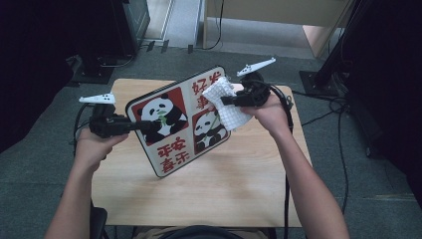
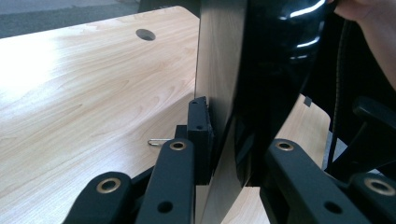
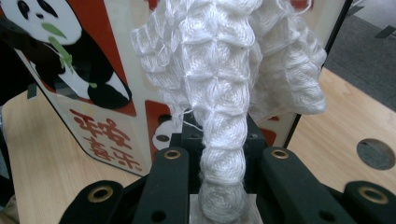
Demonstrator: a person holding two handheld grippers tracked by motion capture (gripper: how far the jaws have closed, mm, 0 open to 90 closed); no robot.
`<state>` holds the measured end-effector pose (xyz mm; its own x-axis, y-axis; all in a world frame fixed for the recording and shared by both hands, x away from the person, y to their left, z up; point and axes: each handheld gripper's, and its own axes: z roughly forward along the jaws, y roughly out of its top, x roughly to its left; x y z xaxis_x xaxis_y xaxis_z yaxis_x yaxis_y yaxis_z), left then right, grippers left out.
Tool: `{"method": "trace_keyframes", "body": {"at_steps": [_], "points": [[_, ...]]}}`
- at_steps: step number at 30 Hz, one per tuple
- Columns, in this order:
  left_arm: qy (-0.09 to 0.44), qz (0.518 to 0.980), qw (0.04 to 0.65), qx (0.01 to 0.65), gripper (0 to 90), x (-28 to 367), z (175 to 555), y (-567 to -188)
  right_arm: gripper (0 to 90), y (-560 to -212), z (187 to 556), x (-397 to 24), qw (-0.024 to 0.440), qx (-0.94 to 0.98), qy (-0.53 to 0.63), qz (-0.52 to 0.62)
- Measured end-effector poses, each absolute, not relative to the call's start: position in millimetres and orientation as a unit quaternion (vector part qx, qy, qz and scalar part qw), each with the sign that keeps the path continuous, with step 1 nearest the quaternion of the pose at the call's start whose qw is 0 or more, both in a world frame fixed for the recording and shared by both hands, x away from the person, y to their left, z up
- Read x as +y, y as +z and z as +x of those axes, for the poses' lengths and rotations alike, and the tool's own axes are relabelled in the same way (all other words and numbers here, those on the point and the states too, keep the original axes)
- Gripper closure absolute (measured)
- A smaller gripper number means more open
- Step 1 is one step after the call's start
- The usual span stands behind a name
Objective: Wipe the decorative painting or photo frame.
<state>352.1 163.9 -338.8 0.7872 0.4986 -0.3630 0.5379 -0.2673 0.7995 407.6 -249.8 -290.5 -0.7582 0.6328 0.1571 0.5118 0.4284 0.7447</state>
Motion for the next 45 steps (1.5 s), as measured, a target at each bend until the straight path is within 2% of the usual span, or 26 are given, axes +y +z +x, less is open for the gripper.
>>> {"method": "trace_keyframes", "body": {"at_steps": [10, 27, 45], "points": [[-0.015, 0.796, 0.511, 0.323, 79.1, 163, 351, -339, 78.5, -260, 414, -242, 0.081, 0.842, 0.416, 0.333], [-0.013, 0.798, 0.513, 0.316, 79.8, 164, 352, -339, 78.4, -213, 432, -203, 0.094, 0.848, 0.422, 0.306], [-0.018, 0.798, 0.516, 0.311, 79.6, 165, 354, -340, 78.2, -234, 446, -191, 0.065, 0.858, 0.402, 0.315]]}}
